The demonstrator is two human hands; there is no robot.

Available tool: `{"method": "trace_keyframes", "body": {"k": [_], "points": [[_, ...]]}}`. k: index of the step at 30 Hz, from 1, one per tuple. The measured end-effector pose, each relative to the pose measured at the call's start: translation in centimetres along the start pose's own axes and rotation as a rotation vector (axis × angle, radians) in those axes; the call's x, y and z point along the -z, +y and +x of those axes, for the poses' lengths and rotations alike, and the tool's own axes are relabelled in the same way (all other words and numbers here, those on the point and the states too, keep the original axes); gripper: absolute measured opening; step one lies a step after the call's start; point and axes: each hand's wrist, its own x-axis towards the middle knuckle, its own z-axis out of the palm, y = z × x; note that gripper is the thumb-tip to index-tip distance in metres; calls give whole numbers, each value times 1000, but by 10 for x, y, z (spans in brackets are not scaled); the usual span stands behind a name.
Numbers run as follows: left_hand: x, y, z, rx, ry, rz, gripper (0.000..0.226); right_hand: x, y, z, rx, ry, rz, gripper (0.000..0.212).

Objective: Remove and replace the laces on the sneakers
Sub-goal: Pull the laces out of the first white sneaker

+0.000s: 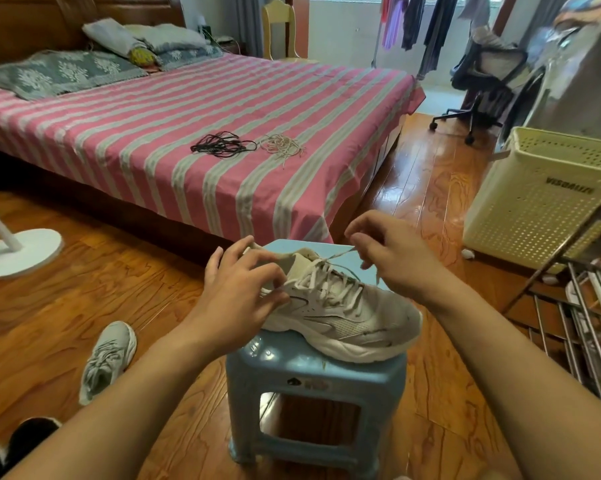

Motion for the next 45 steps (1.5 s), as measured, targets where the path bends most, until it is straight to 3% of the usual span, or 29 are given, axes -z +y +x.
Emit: {"method": "trace_keyframes", "body": {"k": [3,5,6,8,10,11,14,18,20,22,23,25,27,29,32,34,37,40,42,45], "points": [[1,6,0,-63,-57,-11,10,4,9,2,-66,129,21,11],[1,9,0,-84,-61,-3,9,5,8,3,-144,111,97,8],[1,9,0,-80,-65,5,9,8,7,2,-231,13,220,9],[4,6,-3,-61,-86,3,9,15,4,-7,-459,-357,452,17],[5,3,-3,-54,-97,-23,10,19,3,-16,-541,-638,367,20],[5,3,-4,-58,-93,-29,10,17,4,-17,-508,-643,237,19],[3,4,-4,-78,-78,-27,11,2,3,-16,-214,-394,-165,16],[6,2,-5,-75,-101,-38,9,-7,8,-14,11,-174,-323,6],[9,-1,-7,-78,-106,-28,9,18,27,-1,-101,142,-447,8],[12,-4,-7,-76,-107,-25,7,50,60,6,-458,427,-412,11],[13,-4,-7,-76,-113,-26,7,58,76,4,-648,430,-395,17],[15,-2,-6,-79,-134,-29,10,46,91,-5,-776,96,-532,27],[13,-1,-5,-71,-130,-21,10,22,77,-5,-574,-148,-564,43],[9,1,-5,-63,-90,-24,11,5,40,-1,-244,-142,-328,52],[2,21,-4,-4,-54,-56,42,-8,-13,-9,86,-195,-103,25],[-6,37,1,67,-35,4,49,-19,-20,-17,132,-250,-191,17],[-15,48,11,169,13,48,35,-30,-14,-17,115,-251,-239,19],[-16,48,17,161,99,12,17,-32,-11,-15,132,-227,-252,17],[-12,46,20,137,147,64,18,-33,-12,-17,156,-203,-293,16],[0,47,23,242,32,82,27,-35,-11,-20,131,-191,-314,18]]}}
